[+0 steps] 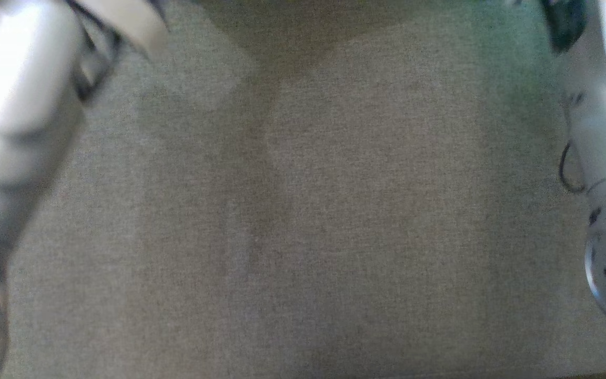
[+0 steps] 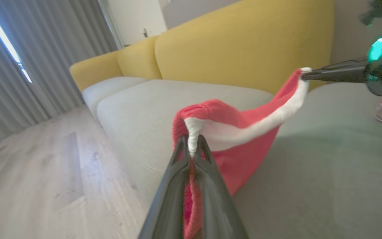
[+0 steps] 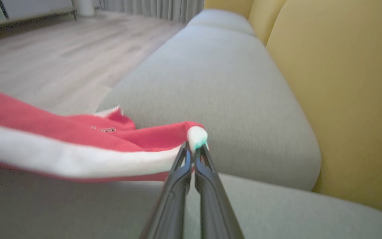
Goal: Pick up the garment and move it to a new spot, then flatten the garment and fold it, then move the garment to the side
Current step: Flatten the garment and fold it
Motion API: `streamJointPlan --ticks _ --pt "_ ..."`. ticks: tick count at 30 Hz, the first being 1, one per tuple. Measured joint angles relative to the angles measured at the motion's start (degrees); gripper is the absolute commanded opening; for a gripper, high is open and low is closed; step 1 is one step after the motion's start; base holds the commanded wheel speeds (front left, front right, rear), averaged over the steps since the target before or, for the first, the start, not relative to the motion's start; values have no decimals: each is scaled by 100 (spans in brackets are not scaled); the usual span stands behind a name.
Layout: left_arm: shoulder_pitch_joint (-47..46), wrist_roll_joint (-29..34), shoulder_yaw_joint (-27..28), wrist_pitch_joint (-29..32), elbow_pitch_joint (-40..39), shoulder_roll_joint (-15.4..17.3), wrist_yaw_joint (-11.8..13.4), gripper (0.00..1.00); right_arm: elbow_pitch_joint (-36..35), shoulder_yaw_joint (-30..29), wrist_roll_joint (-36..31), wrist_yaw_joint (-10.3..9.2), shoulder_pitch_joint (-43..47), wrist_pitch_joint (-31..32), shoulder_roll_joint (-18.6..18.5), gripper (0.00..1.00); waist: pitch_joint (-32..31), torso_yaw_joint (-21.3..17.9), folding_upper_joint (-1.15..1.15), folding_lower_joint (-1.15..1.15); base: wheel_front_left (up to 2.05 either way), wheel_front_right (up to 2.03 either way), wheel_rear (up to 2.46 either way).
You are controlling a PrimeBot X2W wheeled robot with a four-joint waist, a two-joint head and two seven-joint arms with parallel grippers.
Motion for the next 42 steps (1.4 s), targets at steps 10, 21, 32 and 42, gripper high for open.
streamJointPlan --ticks 10,21,32,42 --pt "1725 -266 -862 1 -769 335 0 0 1025 1308 509 0 833 213 -360 0 -572 121 0 0 0 0 0" --pt "2617 -157 -1092 1 -902 370 0 0 667 2775 2231 0 1695 1140 -681 0 -1440 199 0 -1 0 0 0" --pt "3824 -114 -1101 2 -1100 377 60 0 -1887 4454 4770 0 3222 2703 -2349 0 -2488 116 1 -1 0 0 0" --pt "4839 -157 -1287 44 -1959 449 444 0 -3342 4557 5715 0 4424 3193 -3459 0 -3131 53 1 -1 0 0 0"
